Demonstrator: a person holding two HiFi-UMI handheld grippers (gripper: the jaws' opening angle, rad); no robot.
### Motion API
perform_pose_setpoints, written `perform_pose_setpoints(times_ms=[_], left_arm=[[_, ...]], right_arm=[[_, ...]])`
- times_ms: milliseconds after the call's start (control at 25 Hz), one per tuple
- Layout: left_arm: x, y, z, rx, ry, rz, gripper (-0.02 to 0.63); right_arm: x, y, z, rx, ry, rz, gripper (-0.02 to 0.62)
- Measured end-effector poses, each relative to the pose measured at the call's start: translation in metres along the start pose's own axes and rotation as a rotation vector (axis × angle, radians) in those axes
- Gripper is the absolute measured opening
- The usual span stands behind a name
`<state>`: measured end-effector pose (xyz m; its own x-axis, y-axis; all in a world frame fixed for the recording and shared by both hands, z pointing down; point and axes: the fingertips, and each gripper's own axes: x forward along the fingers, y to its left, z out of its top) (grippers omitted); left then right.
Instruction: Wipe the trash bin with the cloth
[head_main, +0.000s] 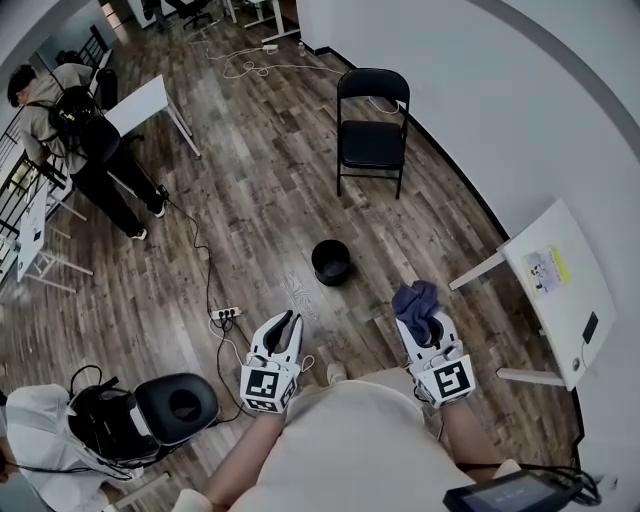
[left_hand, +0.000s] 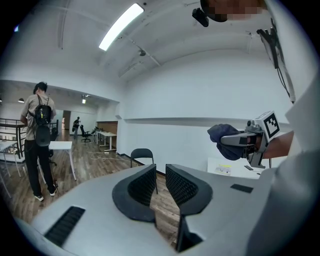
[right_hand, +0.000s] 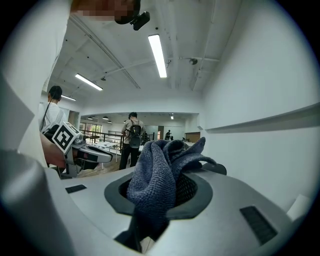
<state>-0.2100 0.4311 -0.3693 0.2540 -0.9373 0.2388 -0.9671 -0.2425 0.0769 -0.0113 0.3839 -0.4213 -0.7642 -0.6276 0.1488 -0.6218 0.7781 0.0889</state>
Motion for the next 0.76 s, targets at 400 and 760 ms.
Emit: perform_pose_setpoints(times_ms=[400, 760], left_arm=[[0.001, 0.010, -0.021, -0.022, 0.016, -0.022, 0.071], [0.003, 0.012, -0.022, -0.022, 0.006, -0.022, 0.071]], right_arm=[[0.016, 0.018, -0.004, -0.017, 0.010, 0.020, 0.104], [0.021, 0.019, -0.010, -0.028, -0.004, 0.032, 0.104]])
